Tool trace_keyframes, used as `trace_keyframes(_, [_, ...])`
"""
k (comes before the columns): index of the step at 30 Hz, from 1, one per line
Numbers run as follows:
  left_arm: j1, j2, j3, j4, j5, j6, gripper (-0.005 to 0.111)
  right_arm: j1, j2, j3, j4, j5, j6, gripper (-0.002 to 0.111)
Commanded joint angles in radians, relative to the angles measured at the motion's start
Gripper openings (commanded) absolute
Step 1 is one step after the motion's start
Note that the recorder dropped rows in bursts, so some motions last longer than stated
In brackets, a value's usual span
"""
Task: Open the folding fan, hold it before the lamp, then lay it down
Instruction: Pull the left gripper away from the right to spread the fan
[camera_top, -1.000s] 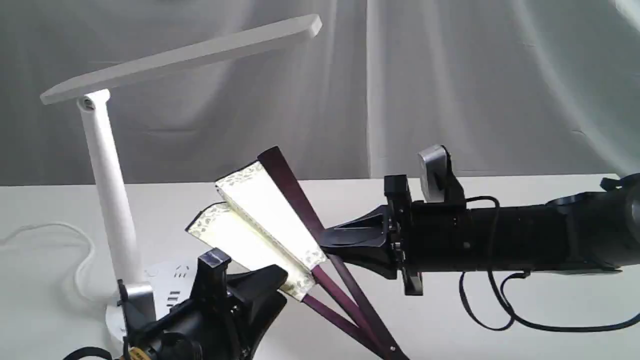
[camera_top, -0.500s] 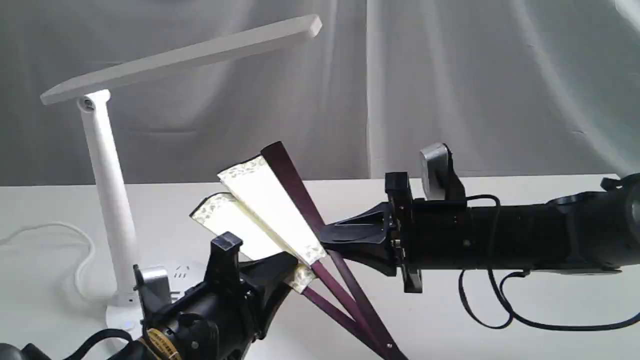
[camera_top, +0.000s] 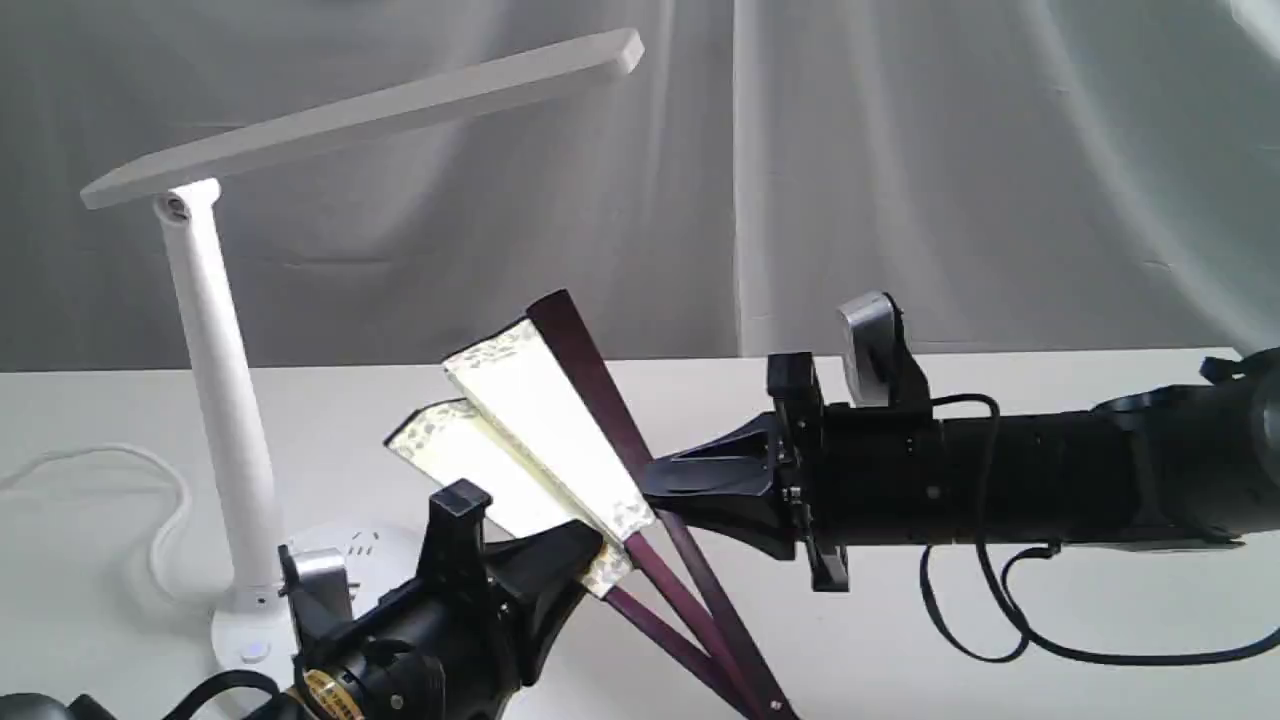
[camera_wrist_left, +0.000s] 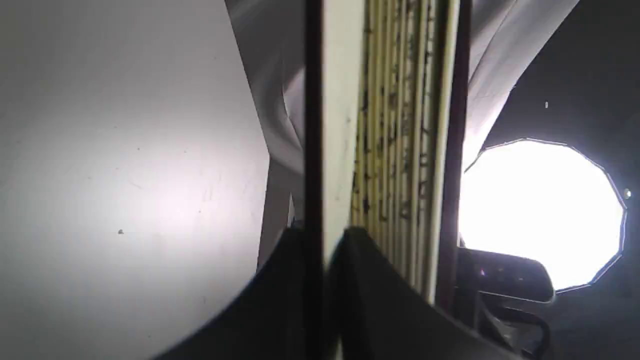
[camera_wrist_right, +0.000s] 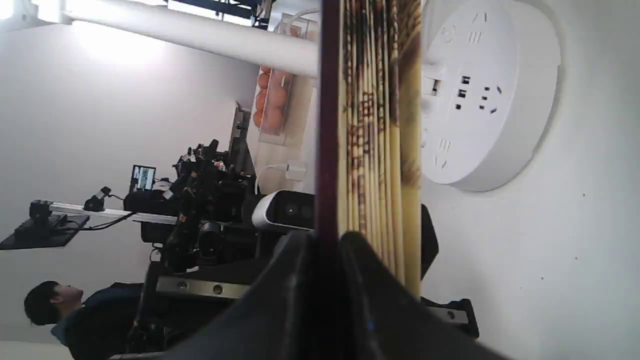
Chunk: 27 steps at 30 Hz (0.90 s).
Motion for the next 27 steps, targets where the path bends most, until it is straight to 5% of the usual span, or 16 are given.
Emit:
trace_keyframes(1, [-0.007, 0.003, 0.0, 0.006, 0.018, 0.008, 0.0, 0.0, -0.014, 0.004, 0.02, 0.032, -0.01, 0.0])
trace_keyframes(16, [-0.007, 0.003, 0.016, 0.024, 0.018, 0.0, 0.0, 0.0, -0.014, 0.004, -0.038, 0.032, -0.007, 0.001])
trace_keyframes(23, [-0.007, 0.003, 0.016, 0.081, 0.018, -0.017, 0.0, 0.0, -0.014, 0.004, -0.064, 0.032, -0.007, 0.03])
trace_keyframes(27, [-0.007, 0.003, 0.016, 0.094, 0.018, -0.019, 0.0, 0.0, -0.014, 0.004, -0.097, 0.032, -0.007, 0.037])
